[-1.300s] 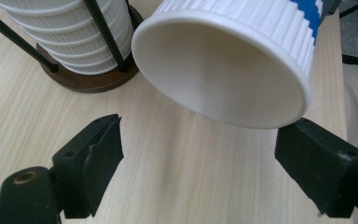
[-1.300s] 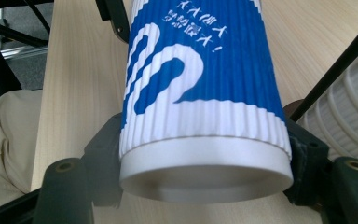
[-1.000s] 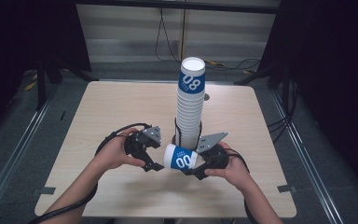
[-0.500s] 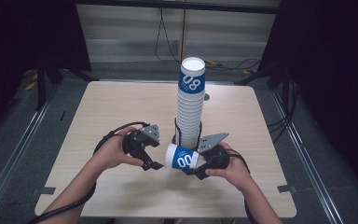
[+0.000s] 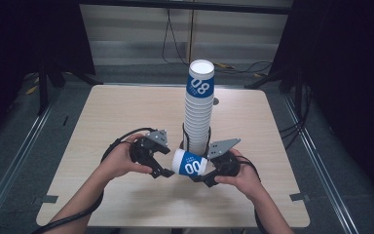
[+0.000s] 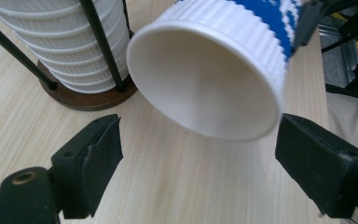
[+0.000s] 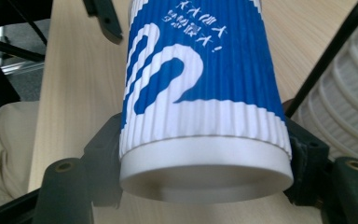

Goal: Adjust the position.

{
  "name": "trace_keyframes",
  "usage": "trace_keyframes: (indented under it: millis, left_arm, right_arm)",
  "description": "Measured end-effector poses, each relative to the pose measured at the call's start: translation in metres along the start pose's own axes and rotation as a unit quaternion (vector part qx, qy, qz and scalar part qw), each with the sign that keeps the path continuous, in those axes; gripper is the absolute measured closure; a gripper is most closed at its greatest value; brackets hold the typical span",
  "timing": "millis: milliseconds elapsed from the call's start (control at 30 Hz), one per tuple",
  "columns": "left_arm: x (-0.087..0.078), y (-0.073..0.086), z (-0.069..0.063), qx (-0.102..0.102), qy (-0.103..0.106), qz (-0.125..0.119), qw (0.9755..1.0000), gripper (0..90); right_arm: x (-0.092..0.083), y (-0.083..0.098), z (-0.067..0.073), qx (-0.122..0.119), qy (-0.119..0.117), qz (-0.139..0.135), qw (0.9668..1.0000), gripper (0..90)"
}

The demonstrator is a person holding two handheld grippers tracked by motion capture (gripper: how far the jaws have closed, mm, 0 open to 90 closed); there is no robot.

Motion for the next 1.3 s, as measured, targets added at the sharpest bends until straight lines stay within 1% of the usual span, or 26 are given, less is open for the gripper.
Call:
trace_keyframes:
  millis: [33,67,200,233,300,333,367,400,433,500,567,633,700,733,767,833,867,933,967,1000,1033,1133,1167,1200,1233,1300]
  left_arm:
    - [0.0,0.0,0.0,-0.001,0.003,0.002,1.0,14.5]
    - [0.0,-0.001,0.0,-0.002,0.003,-0.004,1.0,14.1]
    - [-0.001,-0.002,0.001,0.0,0.002,-0.009,1.0,13.3]
    - [-0.001,-0.001,0.002,0.006,0.0,-0.004,1.0,13.3]
    - [-0.001,-0.002,0.001,0.006,0.001,-0.004,1.0,13.1]
    - [-0.001,-0.002,0.001,0.006,0.001,-0.002,1.0,12.9]
    - [-0.001,-0.003,0.0,0.0,0.003,-0.009,1.0,12.2]
    - [-0.001,-0.004,0.0,0.002,0.004,-0.009,0.9999,12.0]
    - [-0.002,-0.003,0.001,0.014,0.001,-0.001,0.9999,11.5]
    - [-0.002,-0.003,0.001,0.006,0.003,-0.003,1.0,11.5]
    - [-0.001,-0.004,0.0,0.0,0.005,-0.013,0.9999,11.0]
    - [-0.001,-0.003,0.0,0.006,0.007,-0.009,0.9999,10.8]
    - [-0.001,-0.004,-0.001,0.011,0.006,-0.015,0.9998,10.4]
    - [0.0,-0.003,0.0,0.018,0.006,-0.009,0.9998,10.4]
    - [0.001,-0.004,-0.001,0.013,0.009,-0.014,0.9998,10.3]
    - [0.002,-0.006,-0.002,0.017,0.011,-0.02,0.9996,10.2]
    - [0.002,-0.005,-0.001,0.03,0.013,-0.012,0.9994,10.2]
    - [0.003,-0.006,-0.003,0.028,0.014,-0.019,0.9993,10.2]
    - [0.003,-0.007,-0.002,0.032,0.016,-0.019,0.9992,10.1]
    - [0.002,-0.008,-0.003,0.028,0.02,-0.023,0.9992,10.0]
    - [0.003,-0.009,-0.003,0.028,0.016,-0.026,0.9991,10.0]
    - [0.003,-0.01,-0.004,0.033,0.018,-0.024,0.999,9.7]
    - [0.003,-0.012,-0.004,0.032,0.018,-0.034,0.9988,9.8]
    - [0.001,-0.013,-0.005,0.033,0.022,-0.031,0.9988,10.2]
    - [0.001,-0.015,-0.006,0.033,0.029,-0.044,0.9981,12.2]
    - [0.001,-0.015,-0.006,0.035,0.03,-0.04,0.9981,15.9]
  right_arm:
    - [0.0,0.0,0.0,-0.002,0.0,0.001,1.0,29.3]
    - [0.001,0.0,0.001,-0.004,0.002,0.003,1.0,29.3]
    - [0.0,0.0,0.001,0.001,-0.002,-0.003,1.0,29.2]
    - [0.0,0.0,0.0,0.001,-0.001,-0.003,1.0,29.3]
    - [0.0,0.0,0.0,0.0,-0.001,-0.003,1.0,29.3]
    - [0.001,0.0,0.0,0.0,-0.001,-0.003,1.0,29.3]
    - [0.001,0.0,0.001,-0.001,-0.002,-0.003,1.0,29.3]
    - [0.002,0.001,0.001,-0.001,-0.004,0.0,1.0,29.3]
    - [0.003,0.001,0.002,-0.002,-0.006,-0.003,1.0,29.3]
    - [0.003,0.001,0.002,-0.001,-0.005,-0.002,1.0,29.3]
    - [0.003,0.001,0.002,-0.002,-0.003,-0.002,1.0,29.3]
    - [0.002,0.001,0.002,-0.002,-0.005,-0.002,1.0,29.3]
    - [0.003,0.001,0.002,-0.004,-0.006,-0.002,1.0,29.3]
    - [0.003,0.001,0.003,-0.004,-0.008,-0.002,1.0,29.3]
    - [0.003,0.0,0.003,-0.004,-0.009,-0.003,0.9999,29.3]
    - [0.004,0.0,0.004,-0.005,-0.011,-0.003,0.9999,29.3]
    - [0.004,0.0,0.004,-0.004,-0.012,-0.004,0.9999,29.2]
    - [0.004,0.0,0.004,-0.007,-0.011,-0.002,0.9999,29.3]
    - [0.004,0.0,0.004,-0.008,-0.01,-0.002,0.9999,29.3]
    - [0.004,0.0,0.004,-0.008,-0.012,-0.002,0.9999,29.3]
    - [0.005,0.0,0.005,-0.008,-0.015,-0.002,0.9999,29.3]
    - [0.006,0.0,0.005,-0.01,-0.015,-0.001,0.9998,29.3]
    - [0.006,0.0,0.005,-0.012,-0.015,0.0,0.9998,29.3]
    - [0.007,0.0,0.006,-0.012,-0.016,0.001,0.9998,29.3]
    - [0.007,0.0,0.006,-0.014,-0.016,0.002,0.9998,29.3]
    - [0.009,0.0,0.006,-0.016,-0.015,0.002,0.9998,29.2]
Point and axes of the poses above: each handheld gripper's, and its own axes: x roughly forward along the jaws, y roughly out of its underside, z roughly to its left, the point moved 8 cm from there along x, roughly forward along the jaws, and after that the axes turned 7 degrees about z, right-handed, at the moved point
